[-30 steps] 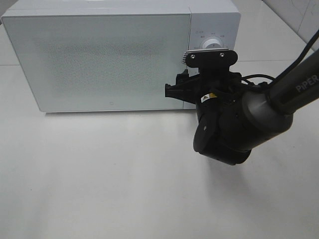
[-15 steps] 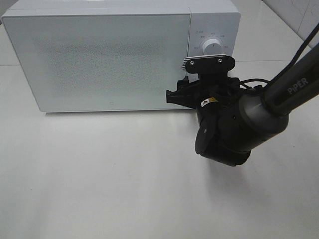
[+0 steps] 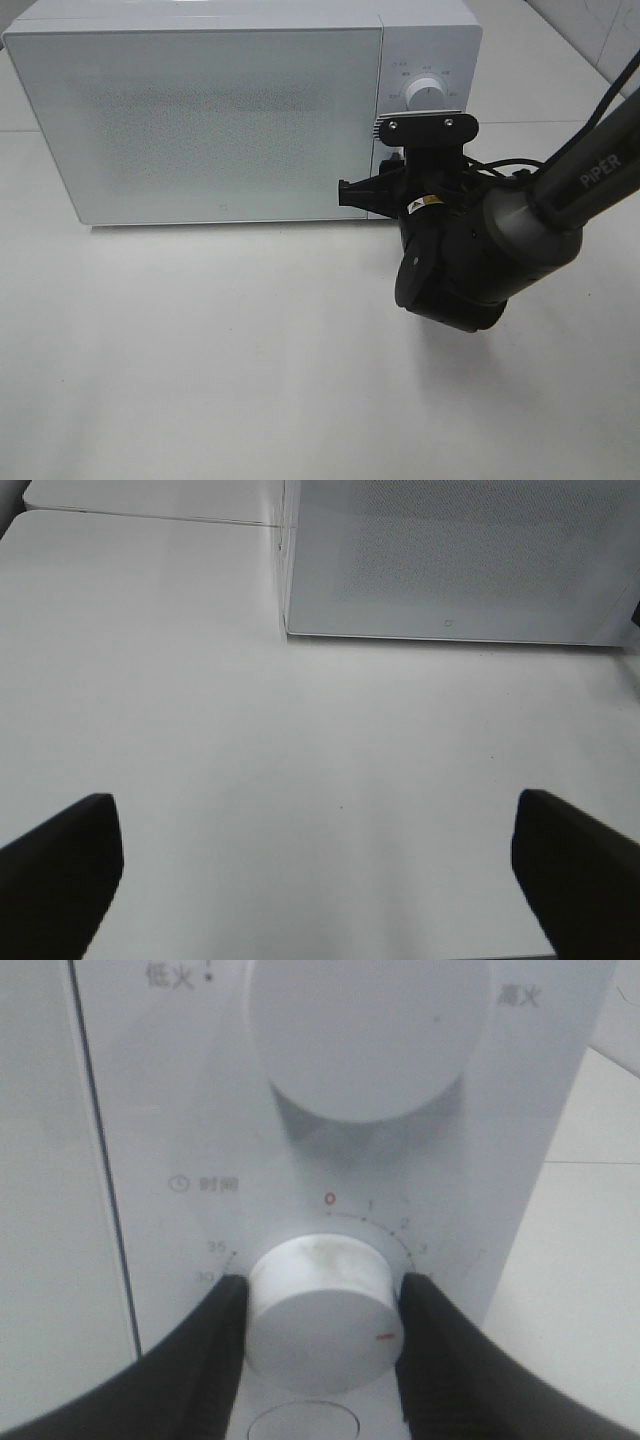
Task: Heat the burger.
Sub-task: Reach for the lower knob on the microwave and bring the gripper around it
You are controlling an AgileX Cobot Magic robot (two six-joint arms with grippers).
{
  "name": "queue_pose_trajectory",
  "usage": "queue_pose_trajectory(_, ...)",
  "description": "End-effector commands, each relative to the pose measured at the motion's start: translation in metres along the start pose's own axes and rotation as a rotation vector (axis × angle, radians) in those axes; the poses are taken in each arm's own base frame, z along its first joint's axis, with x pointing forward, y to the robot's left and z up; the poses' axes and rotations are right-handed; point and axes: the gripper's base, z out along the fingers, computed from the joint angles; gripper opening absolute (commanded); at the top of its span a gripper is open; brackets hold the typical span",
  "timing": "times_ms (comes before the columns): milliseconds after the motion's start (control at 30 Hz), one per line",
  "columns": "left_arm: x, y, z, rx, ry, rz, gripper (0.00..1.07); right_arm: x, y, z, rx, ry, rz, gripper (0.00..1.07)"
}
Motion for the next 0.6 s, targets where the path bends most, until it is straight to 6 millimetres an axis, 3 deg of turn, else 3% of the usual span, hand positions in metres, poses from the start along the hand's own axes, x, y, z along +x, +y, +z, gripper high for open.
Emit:
queue_pose_trajectory(33, 0.0005, -0.0008, -0.0018, 0.005, -0.024, -0.012, 0.98, -0.0085, 0.0004, 0.0067, -0.014, -0.045, 0.024, 0.04)
queue_pose_trajectory(333, 0.0005, -0.0008, -0.0018, 0.005, -0.024, -0.012, 0.98, -0.0120, 0.0092, 0.0060, -0.111, -0.082, 0.021, 0.00)
queue_pose_trajectory(600, 0.0005, -0.0008, -0.0018, 0.005, -0.024, -0.012, 0.98, -0.0131, 0.0104, 0.0057, -0.134, -0.083, 0.223, 0.00)
